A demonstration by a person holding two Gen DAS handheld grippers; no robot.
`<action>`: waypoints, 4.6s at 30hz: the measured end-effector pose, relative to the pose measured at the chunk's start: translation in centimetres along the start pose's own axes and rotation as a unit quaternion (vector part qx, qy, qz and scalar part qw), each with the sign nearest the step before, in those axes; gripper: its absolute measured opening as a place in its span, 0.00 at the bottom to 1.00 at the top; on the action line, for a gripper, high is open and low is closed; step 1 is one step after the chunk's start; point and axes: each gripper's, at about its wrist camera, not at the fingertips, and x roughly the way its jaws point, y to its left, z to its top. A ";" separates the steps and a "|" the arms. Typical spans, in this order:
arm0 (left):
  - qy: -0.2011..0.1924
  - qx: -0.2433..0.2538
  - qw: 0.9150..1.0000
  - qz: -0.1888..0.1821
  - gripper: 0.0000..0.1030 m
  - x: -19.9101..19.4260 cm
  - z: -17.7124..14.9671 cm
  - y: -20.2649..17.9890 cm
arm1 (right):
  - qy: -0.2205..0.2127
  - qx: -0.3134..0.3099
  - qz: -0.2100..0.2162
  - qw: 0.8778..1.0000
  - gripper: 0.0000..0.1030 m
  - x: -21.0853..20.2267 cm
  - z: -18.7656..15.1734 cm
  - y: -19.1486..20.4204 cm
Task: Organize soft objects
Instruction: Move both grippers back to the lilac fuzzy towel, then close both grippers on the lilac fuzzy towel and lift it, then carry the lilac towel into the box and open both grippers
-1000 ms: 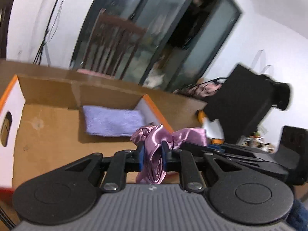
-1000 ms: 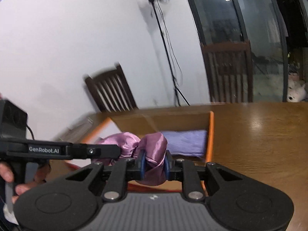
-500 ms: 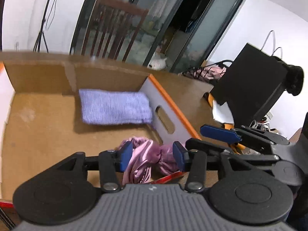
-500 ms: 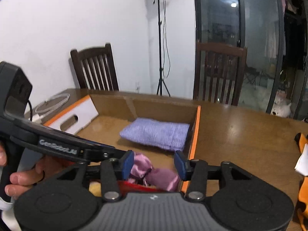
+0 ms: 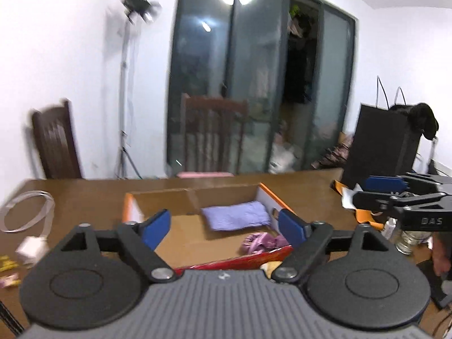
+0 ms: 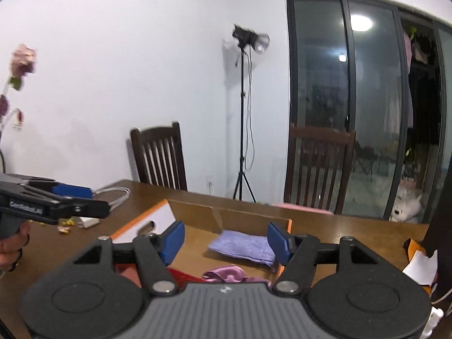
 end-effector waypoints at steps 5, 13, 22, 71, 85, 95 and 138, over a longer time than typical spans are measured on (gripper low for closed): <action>-0.040 0.015 0.998 0.047 0.97 -6.7 -3.9 -1.7 | -0.030 0.000 0.003 1.000 0.74 -5.2 -2.9 2.4; -0.023 -0.005 0.998 0.057 0.99 -13.0 -12.1 -4.9 | -0.014 0.008 0.022 1.000 0.78 -11.0 -10.3 5.5; 0.019 0.010 0.997 0.077 0.99 -13.6 -14.5 -5.8 | 0.034 0.022 0.008 0.999 0.83 -12.4 -17.7 6.5; 0.164 -0.195 0.964 -0.079 0.34 -6.6 -18.8 -3.6 | 0.119 0.224 0.096 0.962 0.36 -8.6 -19.3 5.7; 0.184 -0.203 0.953 -0.126 0.29 -3.9 -19.7 -3.9 | 0.133 0.220 0.093 0.962 0.32 -7.4 -19.8 5.5; 0.125 -0.186 0.959 -0.175 0.22 0.4 -11.1 -1.8 | 0.076 0.213 0.112 0.968 0.25 -4.3 -13.6 2.6; 0.118 -0.054 0.991 -0.027 0.76 9.2 5.1 2.3 | 0.078 0.001 -0.055 0.995 0.68 8.6 4.5 -4.0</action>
